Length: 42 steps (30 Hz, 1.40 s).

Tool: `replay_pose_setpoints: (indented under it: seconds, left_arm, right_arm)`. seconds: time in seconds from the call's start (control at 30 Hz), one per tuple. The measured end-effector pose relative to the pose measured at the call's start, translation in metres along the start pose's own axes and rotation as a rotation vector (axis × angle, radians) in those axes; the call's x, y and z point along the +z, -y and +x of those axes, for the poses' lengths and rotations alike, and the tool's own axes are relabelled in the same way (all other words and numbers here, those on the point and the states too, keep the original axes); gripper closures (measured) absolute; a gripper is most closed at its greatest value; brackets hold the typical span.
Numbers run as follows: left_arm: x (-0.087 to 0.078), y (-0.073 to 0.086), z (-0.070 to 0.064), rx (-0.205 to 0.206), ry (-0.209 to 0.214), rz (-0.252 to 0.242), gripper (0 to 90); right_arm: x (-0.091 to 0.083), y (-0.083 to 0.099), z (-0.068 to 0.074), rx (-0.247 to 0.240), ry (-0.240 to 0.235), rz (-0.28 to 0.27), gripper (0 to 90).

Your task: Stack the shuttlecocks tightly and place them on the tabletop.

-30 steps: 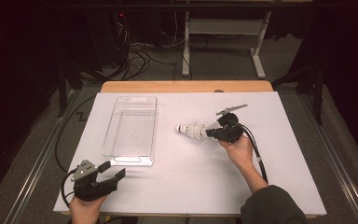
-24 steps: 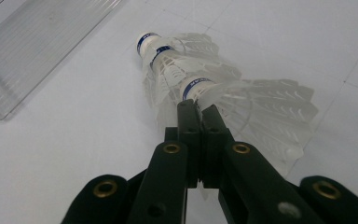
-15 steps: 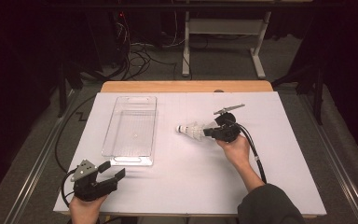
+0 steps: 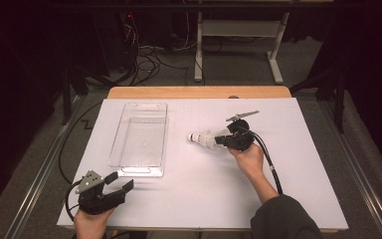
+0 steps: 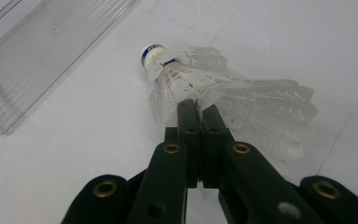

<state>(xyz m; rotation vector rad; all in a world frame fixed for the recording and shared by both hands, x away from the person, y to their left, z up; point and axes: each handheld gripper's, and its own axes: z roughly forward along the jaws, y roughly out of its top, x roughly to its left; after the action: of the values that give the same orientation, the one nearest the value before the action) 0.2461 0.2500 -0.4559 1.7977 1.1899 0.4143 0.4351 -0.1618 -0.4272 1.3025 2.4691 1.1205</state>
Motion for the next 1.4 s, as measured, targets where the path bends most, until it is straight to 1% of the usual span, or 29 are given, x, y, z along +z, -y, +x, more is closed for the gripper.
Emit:
replay_pose_setpoints:
  seconds: [0.23, 0.43, 0.67, 0.77, 0.93, 1.13, 1.2, 1.4]
  left_arm:
    - [0.000, 0.000, 0.000, 0.001, 0.000, 0.003, 32.3]
    - [0.001, 0.000, 0.000, 0.003, 0.000, 0.004, 32.3]
    - [0.002, 0.000, -0.001, 0.004, 0.000, 0.007, 32.3]
    - [0.003, -0.001, -0.003, 0.014, 0.001, 0.012, 32.3]
    - [0.003, -0.001, -0.002, 0.010, 0.001, 0.011, 32.3]
    - [0.002, 0.000, -0.002, 0.010, 0.002, 0.008, 32.3]
    - [0.002, 0.000, -0.002, 0.009, 0.001, 0.008, 32.3]
    - [0.002, 0.000, -0.002, 0.008, 0.001, 0.008, 32.3]
  right_arm:
    - [0.005, 0.000, -0.002, 0.014, -0.006, -0.013, 90.0]
    - [0.006, -0.001, -0.004, 0.033, -0.014, -0.036, 90.0]
    - [0.009, -0.001, -0.005, 0.040, -0.020, -0.044, 90.0]
    - [0.011, -0.001, -0.007, 0.044, -0.014, -0.040, 90.0]
    - [0.013, 0.000, -0.008, 0.042, -0.008, -0.029, 89.4]
    - [0.013, 0.001, -0.011, 0.062, 0.002, -0.006, 85.1]
    - [0.013, 0.001, -0.011, 0.063, 0.008, -0.001, 83.1]
    - [0.007, 0.001, -0.013, 0.066, 0.022, 0.006, 81.0]
